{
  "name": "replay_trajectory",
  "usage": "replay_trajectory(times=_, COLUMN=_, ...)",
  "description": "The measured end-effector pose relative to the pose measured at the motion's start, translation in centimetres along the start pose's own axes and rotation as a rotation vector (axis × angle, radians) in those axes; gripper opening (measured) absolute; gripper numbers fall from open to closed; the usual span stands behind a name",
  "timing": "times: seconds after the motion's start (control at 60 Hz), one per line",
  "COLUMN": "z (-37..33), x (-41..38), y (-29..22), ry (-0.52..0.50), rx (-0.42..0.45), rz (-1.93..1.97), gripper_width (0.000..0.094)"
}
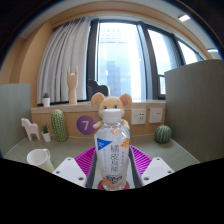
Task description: Pour water
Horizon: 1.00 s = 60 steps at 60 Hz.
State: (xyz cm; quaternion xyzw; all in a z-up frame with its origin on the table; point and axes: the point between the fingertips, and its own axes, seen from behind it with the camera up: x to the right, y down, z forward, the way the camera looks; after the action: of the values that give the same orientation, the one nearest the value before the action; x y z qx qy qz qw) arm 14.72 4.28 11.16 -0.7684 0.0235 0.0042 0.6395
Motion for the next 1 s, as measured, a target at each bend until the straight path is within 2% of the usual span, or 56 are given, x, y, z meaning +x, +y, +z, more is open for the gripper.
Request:
replay_trajectory(times=0.083, z=-1.1, x=0.4, y=0.8, ry=0.020, rx=-0.031, rz=0.003, gripper_width=0.0766)
replay_trajectory(times=0.15, z=-2.4, x=0.3, y=1.3, ry=0.029, rx=-0.042, rz=-0.008, gripper_width=0.0832)
replay_trajectory(times=0.35, z=-8.0, x=-3.0, y=4.0, ry=0.008, rx=-0.075, rz=0.000, gripper_width=0.0832)
replay_trajectory(times=0.567, z=-14.3, x=-8.4, y=7.5, ry=-0.041, rx=-0.161, rz=0.051, gripper_width=0.0838)
replay_trajectory(times=0.717, z=-17.6, x=-11.3, y=6.4, ry=-0.059, rx=-0.166, rz=0.058, gripper_width=0.0839)
replay_trajectory(times=1.0, z=-21.8, x=-14.0, y=1.6, ry=-0.095, rx=-0.102, rz=0.025, gripper_width=0.0842)
